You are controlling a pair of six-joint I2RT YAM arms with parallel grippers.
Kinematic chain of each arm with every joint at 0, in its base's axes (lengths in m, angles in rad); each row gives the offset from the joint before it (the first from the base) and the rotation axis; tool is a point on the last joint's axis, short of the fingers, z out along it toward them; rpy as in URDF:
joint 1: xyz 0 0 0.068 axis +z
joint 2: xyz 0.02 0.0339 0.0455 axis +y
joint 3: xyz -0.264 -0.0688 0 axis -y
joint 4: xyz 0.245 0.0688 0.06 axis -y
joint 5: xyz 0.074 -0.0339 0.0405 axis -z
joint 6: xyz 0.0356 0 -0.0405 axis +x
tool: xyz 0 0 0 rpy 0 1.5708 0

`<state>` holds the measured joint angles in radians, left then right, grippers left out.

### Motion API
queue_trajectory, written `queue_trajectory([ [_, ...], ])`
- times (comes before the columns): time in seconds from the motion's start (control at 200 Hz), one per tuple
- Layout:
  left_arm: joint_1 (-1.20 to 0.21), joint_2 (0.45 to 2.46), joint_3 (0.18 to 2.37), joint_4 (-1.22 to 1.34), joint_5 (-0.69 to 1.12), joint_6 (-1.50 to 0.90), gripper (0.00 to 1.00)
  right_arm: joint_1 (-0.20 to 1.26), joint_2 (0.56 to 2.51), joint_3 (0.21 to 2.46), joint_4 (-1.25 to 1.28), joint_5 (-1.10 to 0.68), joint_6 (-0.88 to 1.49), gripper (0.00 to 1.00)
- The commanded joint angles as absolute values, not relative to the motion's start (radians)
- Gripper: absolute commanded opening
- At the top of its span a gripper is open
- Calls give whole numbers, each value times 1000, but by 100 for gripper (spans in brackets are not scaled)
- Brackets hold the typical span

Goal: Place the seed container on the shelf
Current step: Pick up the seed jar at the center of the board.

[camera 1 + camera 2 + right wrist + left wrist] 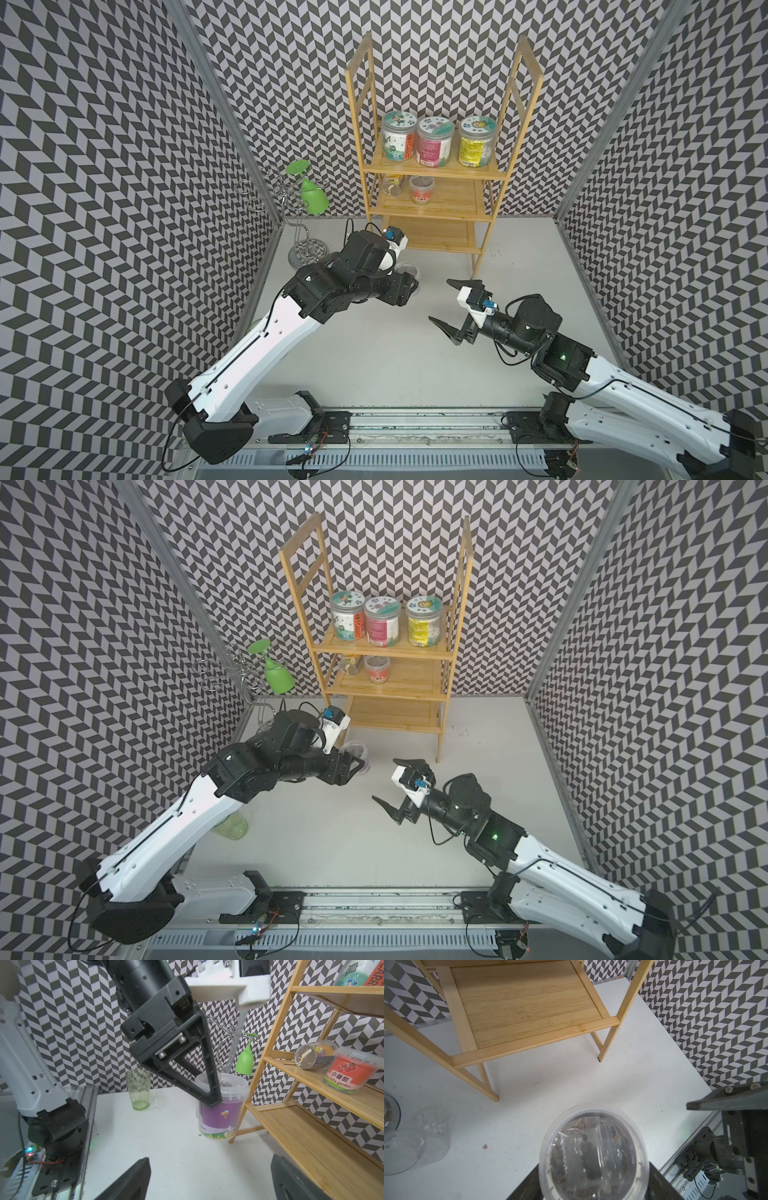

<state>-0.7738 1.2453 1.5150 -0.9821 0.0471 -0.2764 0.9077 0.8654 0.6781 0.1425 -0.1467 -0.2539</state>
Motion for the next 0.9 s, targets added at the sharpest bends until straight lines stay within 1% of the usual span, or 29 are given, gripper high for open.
queue_trajectory([
  [0.0, -770, 1215, 1525, -1005, 83, -237, 72, 912, 899, 703, 265, -170, -186, 96],
  [0.536, -770, 1175, 1548, -1030, 148, -199, 72, 913, 1079, 743, 401, -190, -111, 100],
  [0.896, -774, 1163, 1536, -1025, 173, -191, 73, 913, 1165, 794, 423, -241, -98, 99],
])
